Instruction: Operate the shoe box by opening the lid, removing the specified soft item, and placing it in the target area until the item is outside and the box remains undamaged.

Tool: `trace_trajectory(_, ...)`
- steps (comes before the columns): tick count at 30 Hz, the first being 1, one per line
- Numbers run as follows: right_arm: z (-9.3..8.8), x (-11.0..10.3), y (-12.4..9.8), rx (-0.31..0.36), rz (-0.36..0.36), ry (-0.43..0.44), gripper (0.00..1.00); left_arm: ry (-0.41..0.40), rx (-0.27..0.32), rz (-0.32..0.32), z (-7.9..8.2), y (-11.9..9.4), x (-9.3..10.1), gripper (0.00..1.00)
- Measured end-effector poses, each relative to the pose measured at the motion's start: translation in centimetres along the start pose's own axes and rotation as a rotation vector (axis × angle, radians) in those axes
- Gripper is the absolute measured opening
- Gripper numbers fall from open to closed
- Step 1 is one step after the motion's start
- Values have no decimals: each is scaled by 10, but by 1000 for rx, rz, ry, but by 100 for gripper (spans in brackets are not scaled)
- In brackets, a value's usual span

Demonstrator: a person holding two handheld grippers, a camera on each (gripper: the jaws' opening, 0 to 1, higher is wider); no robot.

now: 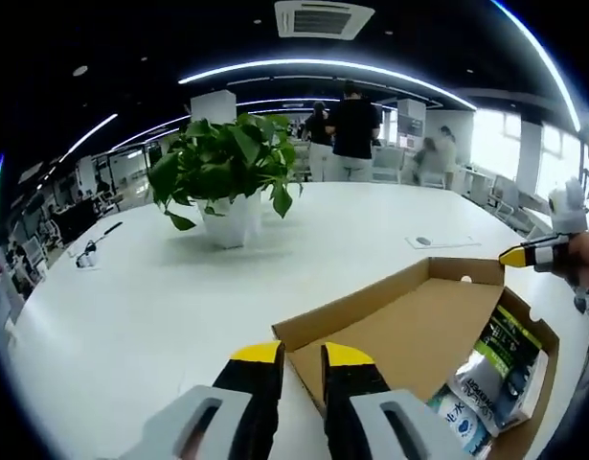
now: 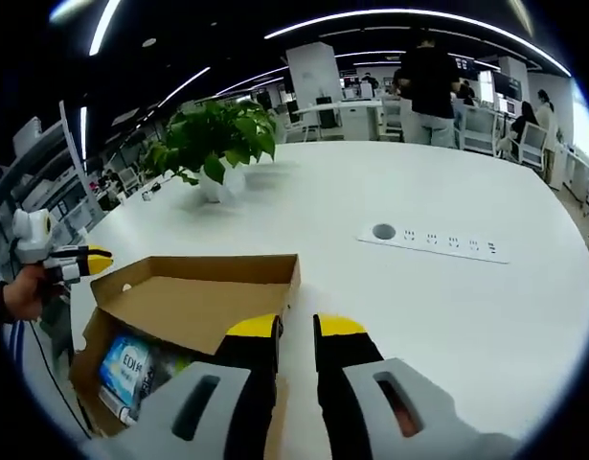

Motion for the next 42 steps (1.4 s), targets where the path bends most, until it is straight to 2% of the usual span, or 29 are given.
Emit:
trace_trajectory(2, 0, 4, -8, 12, -6, 3, 10, -9, 7, -2, 0, -8, 4, 16)
trace_trajectory(14, -17, 7, -60, 60, 21, 0, 12, -21, 25, -26, -10, -47, 41, 17)
trace_trajectory(24, -32, 2, -88, 85, 56, 2, 14, -28, 29, -69, -15, -71, 76, 17)
trace_trajectory(26, -35, 0, -93, 88, 62, 5, 14, -25, 27, -77, -15, -68, 77, 17)
trace_trajectory(42, -54, -18, -116, 110, 124, 11, 21, -29, -1, -180, -30, -70, 125, 20)
Point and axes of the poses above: the point that each gripper's makers call its tool centre point, and the gripper's own axes: y roughly forward along the fingers, x roughly to its right, z roughly out of its top, the point moved 2 cm from there along -y, roughly backward along the fingers, and after that the axes turned 12 degrees about y, right-handed, at the moved point
